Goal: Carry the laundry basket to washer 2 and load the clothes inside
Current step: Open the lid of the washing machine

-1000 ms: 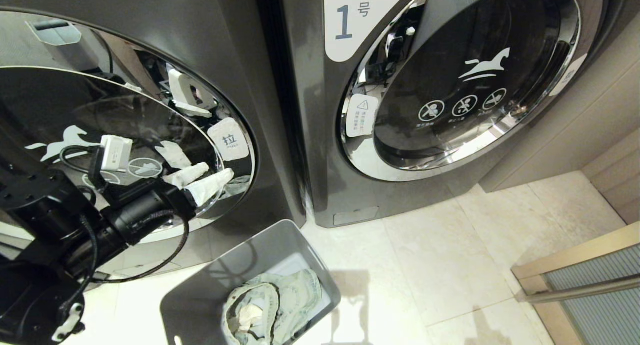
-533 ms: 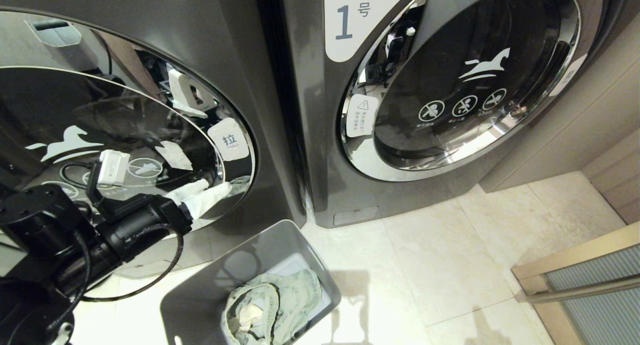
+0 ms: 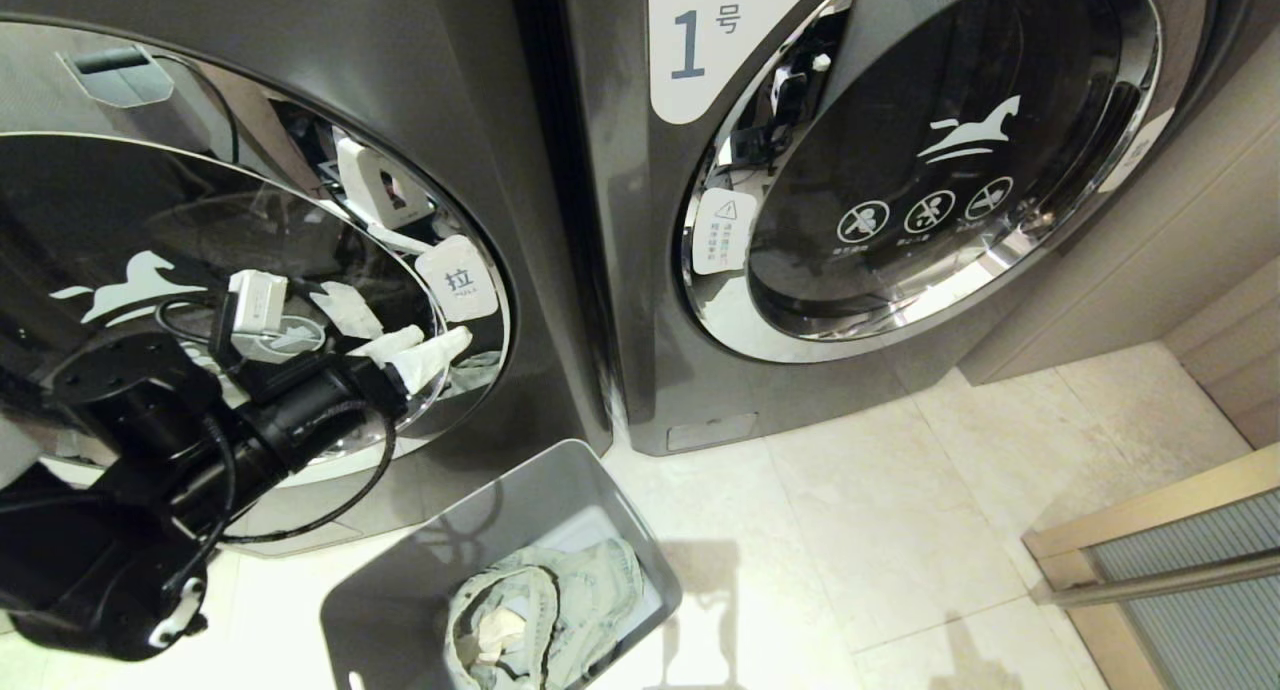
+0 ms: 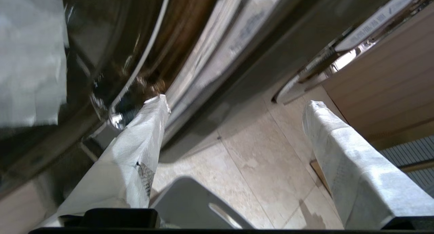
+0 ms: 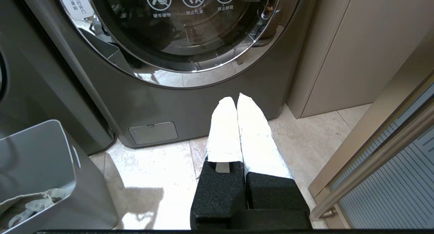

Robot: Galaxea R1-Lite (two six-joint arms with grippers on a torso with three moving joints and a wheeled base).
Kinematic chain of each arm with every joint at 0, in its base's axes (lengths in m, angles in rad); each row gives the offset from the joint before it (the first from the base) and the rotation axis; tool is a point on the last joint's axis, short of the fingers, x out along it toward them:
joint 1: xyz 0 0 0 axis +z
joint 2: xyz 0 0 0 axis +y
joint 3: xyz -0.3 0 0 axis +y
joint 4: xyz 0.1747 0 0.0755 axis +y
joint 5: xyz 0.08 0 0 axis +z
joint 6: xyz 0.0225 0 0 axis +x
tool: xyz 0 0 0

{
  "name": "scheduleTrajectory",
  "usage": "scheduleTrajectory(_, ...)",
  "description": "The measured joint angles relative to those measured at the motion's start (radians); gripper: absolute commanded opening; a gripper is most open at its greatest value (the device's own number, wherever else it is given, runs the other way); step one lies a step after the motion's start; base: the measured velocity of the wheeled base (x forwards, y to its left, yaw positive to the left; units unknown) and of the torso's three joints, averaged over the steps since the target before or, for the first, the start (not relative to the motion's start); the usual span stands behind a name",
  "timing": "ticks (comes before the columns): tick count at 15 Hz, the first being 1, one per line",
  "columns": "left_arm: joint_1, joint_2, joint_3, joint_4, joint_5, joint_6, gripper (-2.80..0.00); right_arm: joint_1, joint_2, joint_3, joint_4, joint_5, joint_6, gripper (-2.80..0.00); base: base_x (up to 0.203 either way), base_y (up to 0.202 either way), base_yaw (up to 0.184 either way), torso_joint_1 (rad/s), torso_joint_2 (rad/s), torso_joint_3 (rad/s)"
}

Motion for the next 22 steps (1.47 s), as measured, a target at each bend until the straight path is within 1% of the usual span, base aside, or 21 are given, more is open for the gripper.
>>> scheduleTrajectory(2, 0.000, 0.035, -0.052, 0.000, -0.002, -0.004, 0.00, 0.000, 0.000, 0.000, 0.000, 0.000, 0.000, -2.80, 0.000, 0.000, 0.000, 0.000, 0.00, 0.000)
scheduleTrajectory(6, -0.001, 0.074, -0.093, 0.000, -0.017, -0.011, 0.00, 0.000, 0.000, 0.000, 0.000, 0.000, 0.000, -2.80, 0.000, 0.000, 0.000, 0.000, 0.00, 0.000)
scheduleTrajectory(11, -0.007, 0.092, -0.157, 0.000, -0.017, -0.060, 0.00, 0.000, 0.000, 0.000, 0.000, 0.000, 0.000, -2.80, 0.000, 0.000, 0.000, 0.000, 0.00, 0.000)
scheduleTrajectory(22, -0.044, 0.101, -0.171, 0.000, -0.014, -0.062, 0.00, 0.000, 0.000, 0.000, 0.000, 0.000, 0.000, -2.80, 0.000, 0.000, 0.000, 0.000, 0.00, 0.000)
